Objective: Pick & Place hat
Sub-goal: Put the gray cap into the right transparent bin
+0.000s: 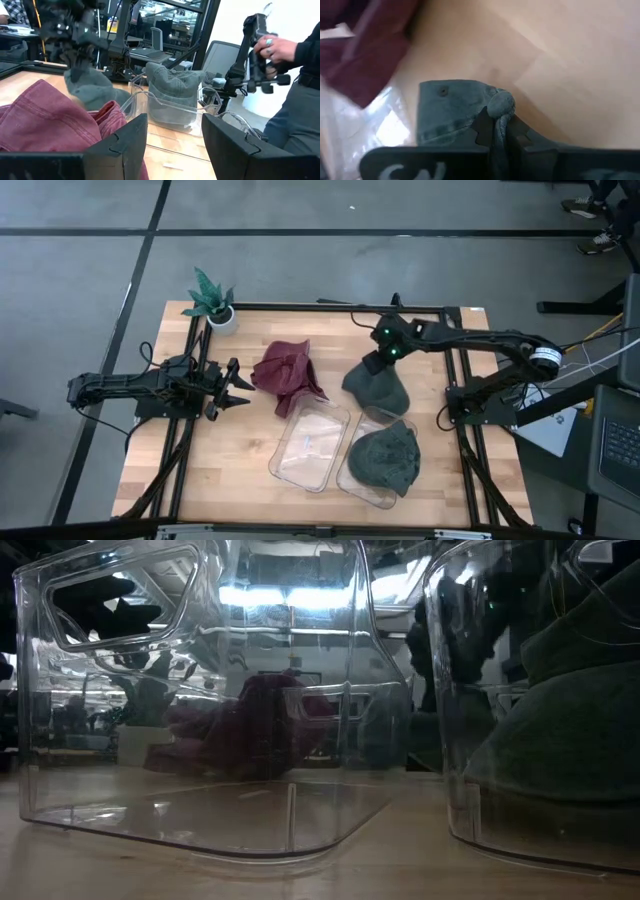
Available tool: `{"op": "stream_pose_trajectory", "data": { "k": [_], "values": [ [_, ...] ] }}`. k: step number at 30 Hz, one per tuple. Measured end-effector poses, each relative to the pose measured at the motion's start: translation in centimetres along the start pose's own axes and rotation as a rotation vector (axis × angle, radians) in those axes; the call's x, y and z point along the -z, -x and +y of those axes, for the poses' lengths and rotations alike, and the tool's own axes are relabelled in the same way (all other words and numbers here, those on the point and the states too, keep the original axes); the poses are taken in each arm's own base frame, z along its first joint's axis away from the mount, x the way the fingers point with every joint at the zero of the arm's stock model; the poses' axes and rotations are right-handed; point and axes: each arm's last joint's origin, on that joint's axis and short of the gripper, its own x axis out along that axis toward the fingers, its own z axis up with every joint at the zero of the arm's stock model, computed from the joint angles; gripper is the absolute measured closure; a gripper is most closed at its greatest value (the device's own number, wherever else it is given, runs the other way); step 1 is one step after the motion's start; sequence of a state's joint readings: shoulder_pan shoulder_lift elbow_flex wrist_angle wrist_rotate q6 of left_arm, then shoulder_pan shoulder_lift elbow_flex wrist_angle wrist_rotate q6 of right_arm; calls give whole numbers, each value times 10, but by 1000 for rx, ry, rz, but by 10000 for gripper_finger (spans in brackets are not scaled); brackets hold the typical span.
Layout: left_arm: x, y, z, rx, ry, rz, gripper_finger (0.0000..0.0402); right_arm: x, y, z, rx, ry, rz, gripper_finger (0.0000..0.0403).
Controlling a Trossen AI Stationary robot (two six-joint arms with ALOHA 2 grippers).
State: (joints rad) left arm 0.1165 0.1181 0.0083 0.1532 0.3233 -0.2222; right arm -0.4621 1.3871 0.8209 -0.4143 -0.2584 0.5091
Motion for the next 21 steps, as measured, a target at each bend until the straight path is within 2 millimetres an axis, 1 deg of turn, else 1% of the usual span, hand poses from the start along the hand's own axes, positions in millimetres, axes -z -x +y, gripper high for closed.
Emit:
{"op": "stream_pose_trajectory", "data": {
  "k": [4, 6, 12, 17, 21],
  "values": [
    [0, 0, 0, 0, 0, 0, 217, 7, -9, -19, 54, -36, -31, 388],
    [0, 0, 0, 0, 0, 0, 217, 7, -12, -25, 85, -49, -47, 388],
    [0, 0, 0, 0, 0, 0, 217, 4, -16, -34, 112, -27, -59, 382],
    [0, 0, 0, 0, 0, 0, 217, 3, -17, -34, 107, 15, -60, 350],
    [0, 0, 0, -1, 0, 0, 217, 1, -15, -32, 106, 91, -44, 307]
  ]
}}
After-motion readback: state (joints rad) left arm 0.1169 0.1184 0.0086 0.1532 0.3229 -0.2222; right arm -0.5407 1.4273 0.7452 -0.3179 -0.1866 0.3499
